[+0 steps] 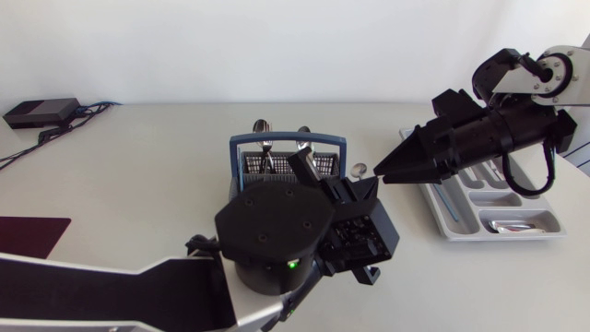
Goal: Sort the cutlery from the basket into the organizer compartments.
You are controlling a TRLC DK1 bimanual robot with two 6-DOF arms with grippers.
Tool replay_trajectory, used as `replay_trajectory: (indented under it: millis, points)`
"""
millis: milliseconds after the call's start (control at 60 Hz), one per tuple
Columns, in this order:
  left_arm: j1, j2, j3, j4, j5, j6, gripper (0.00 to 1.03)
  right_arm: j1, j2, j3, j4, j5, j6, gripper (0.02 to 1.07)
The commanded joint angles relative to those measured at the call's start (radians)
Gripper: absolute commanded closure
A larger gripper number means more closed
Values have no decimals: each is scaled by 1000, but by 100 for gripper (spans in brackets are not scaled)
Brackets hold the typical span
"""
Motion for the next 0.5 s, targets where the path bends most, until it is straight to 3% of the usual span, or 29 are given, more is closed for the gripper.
replay_trajectory:
  millis: [0,233,483]
  points:
    - [-14,44,-23,58,-19,66,100,8,46,50,-39,-9,45,48]
    - [-21,121,-10,147,-29,124,100,17,98,78,-69,0,66,52]
    - [-18,154,16,169,-33,133,100,46,120,81,-86,20,66,53]
